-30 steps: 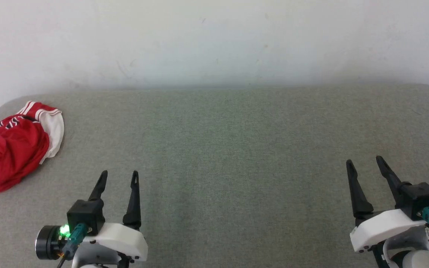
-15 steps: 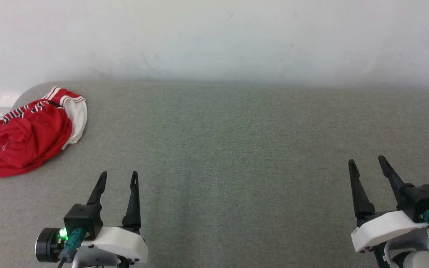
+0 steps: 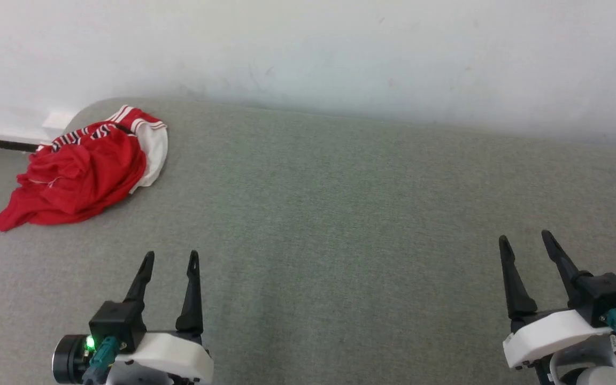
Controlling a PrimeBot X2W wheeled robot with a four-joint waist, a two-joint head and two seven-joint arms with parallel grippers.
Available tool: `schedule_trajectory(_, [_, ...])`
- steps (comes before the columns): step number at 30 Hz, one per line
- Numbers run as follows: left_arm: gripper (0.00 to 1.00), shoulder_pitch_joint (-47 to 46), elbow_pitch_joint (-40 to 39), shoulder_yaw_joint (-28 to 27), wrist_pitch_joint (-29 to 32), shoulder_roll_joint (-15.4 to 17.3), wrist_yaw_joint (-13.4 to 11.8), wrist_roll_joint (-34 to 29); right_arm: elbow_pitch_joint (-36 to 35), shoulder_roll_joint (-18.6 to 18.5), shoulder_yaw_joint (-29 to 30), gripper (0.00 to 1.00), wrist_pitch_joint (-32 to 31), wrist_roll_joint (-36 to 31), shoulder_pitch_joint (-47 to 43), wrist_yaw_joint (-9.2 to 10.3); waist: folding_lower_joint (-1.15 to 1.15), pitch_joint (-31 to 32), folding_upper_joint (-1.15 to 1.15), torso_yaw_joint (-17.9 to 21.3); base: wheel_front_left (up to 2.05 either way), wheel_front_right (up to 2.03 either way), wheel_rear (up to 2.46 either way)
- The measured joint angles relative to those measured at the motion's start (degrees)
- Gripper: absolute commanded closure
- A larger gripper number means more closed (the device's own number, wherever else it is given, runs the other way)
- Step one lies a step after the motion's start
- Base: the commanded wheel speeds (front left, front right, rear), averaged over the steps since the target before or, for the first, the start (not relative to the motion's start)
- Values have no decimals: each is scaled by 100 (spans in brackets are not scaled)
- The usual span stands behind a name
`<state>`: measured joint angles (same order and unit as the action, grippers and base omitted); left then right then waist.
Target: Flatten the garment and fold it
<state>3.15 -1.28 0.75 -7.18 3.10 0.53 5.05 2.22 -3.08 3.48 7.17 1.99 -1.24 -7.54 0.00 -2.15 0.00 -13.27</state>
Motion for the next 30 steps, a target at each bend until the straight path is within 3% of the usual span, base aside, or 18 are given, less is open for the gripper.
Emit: schedule_trajectory(30, [0,287,23,40,-348,-1,43,213,371,2,-191,0,354,-45,-134,0,0,80,0,-1315,0,0,0])
